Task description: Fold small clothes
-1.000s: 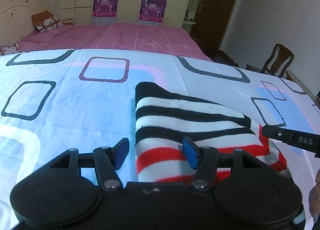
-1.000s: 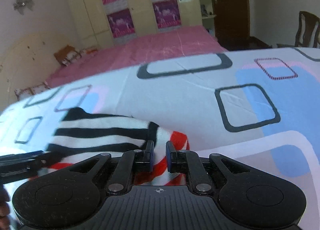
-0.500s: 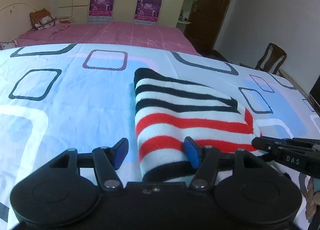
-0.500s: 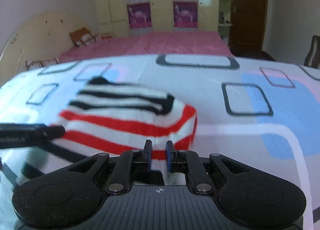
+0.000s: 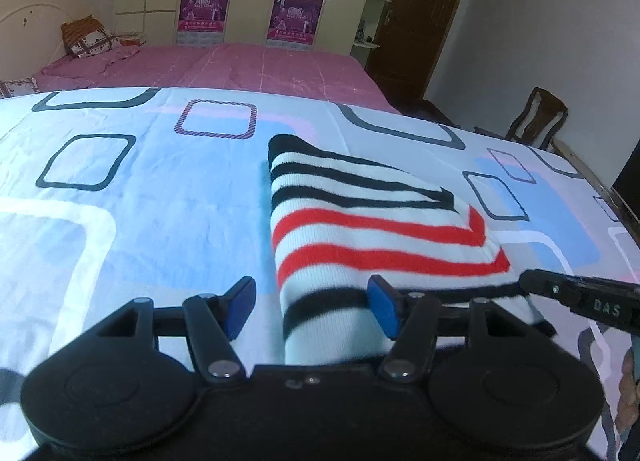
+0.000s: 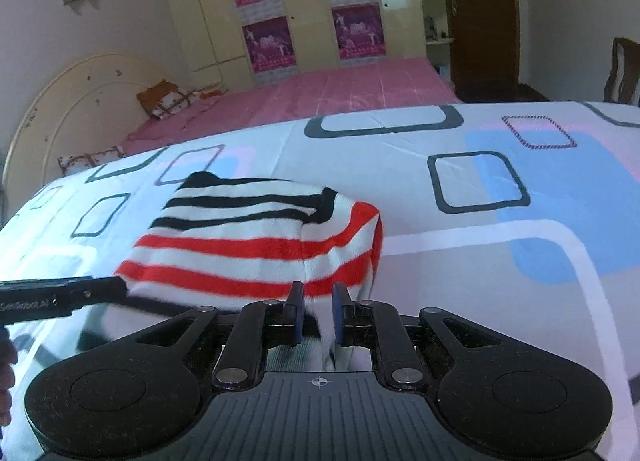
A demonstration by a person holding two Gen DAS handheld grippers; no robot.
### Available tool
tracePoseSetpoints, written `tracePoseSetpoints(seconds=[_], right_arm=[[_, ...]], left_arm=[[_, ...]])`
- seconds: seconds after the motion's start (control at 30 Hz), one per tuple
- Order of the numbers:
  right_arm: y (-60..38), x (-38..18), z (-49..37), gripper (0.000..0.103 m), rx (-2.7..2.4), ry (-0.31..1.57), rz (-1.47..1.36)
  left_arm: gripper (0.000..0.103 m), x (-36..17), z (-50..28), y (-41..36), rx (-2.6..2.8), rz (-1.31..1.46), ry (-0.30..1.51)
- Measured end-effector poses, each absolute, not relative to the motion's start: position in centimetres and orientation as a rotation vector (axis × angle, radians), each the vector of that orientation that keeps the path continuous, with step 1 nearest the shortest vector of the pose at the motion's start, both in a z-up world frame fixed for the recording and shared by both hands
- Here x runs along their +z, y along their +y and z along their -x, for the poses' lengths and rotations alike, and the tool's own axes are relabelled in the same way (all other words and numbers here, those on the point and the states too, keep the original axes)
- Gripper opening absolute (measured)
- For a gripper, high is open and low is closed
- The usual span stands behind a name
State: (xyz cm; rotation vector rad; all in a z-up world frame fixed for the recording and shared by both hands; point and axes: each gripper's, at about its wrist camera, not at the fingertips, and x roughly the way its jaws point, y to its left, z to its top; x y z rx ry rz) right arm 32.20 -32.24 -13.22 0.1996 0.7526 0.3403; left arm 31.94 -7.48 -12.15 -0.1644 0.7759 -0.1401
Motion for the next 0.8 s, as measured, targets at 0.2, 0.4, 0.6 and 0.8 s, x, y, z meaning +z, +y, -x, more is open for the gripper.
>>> tracePoseSetpoints(seconds=[0.2, 0.4, 0.6, 0.8], right_arm=[[-32.6, -13.3, -28.8, 0.013, 0.354, 0.768, -0.199], [-32.8, -13.9, -27.3, 0.013, 0.337, 0.796, -0.200], [-33.6, -14.2, -26.5, 0.013, 0.344, 0.808, -0.253], [-33.5, -14.9, -26.4, 0.013, 0.342, 0.840, -0.262]], left_arm=[[0.062, -12.6, -29.8, -7.7, -0.168, 0.153, 0.811], [0.063, -13.4, -29.7, -7.6, -0.168, 0.168, 0.831], [0.063, -13.5, -29.5, -7.5, -0.165, 0.172, 0.837], [0.063, -13.6, -29.3, -7.8, -0.166, 0.179, 0.843]])
